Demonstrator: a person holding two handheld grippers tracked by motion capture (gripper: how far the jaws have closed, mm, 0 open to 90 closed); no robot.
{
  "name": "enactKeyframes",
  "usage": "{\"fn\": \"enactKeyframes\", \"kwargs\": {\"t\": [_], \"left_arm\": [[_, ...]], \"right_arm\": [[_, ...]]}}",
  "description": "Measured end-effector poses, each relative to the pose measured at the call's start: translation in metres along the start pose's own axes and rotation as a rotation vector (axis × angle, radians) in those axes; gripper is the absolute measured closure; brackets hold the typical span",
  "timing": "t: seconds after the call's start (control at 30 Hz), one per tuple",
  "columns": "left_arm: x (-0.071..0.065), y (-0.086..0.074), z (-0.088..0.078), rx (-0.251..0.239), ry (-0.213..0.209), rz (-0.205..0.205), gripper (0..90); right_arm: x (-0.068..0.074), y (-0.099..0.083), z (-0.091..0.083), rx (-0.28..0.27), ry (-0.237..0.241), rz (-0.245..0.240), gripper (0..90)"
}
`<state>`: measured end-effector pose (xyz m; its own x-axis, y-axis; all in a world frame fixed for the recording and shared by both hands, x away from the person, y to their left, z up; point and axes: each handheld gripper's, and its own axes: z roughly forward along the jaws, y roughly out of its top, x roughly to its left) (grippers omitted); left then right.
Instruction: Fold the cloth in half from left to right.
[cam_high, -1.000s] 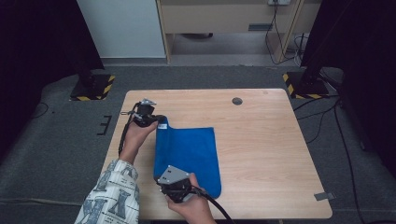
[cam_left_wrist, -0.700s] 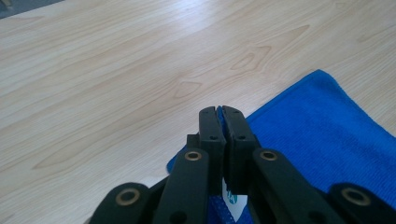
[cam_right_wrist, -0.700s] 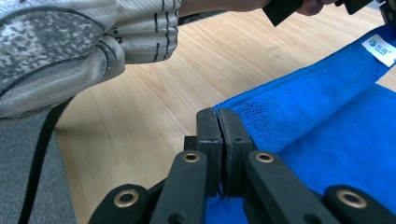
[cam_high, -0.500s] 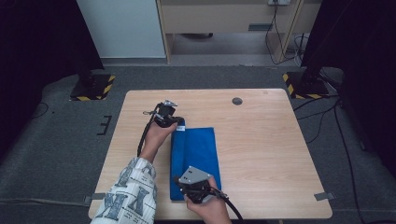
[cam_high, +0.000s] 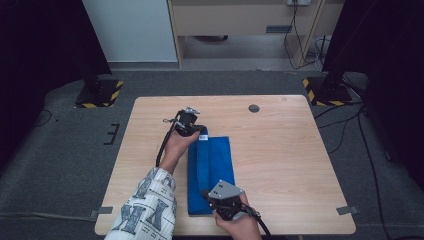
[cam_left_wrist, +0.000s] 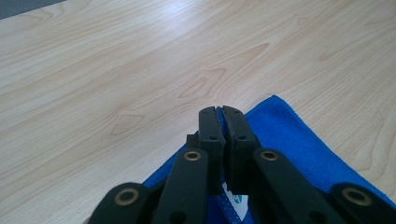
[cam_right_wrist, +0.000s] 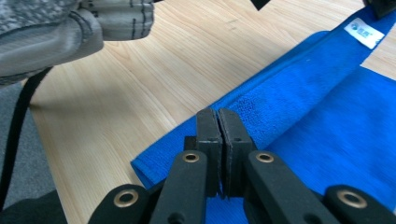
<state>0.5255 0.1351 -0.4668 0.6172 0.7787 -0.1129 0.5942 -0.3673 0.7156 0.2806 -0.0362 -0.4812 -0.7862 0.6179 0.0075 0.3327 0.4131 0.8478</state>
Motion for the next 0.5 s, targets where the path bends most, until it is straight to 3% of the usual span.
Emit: {"fn": "enactKeyframes", "kwargs": {"t": [0.17, 0.5], "left_arm": [[-0.007, 0.003, 0.004, -0.012, -0.017, 0.009, 87.2], [-0.018, 0.004, 0.017, 0.022, -0.024, 0.019, 87.0]], "right_arm": [[-0.004, -0.004, -0.005, 0.005, -0.009, 0.001, 88.4], [-0.01, -0.012, -0.013, 0.012, -0.012, 0.015, 88.4]]}}
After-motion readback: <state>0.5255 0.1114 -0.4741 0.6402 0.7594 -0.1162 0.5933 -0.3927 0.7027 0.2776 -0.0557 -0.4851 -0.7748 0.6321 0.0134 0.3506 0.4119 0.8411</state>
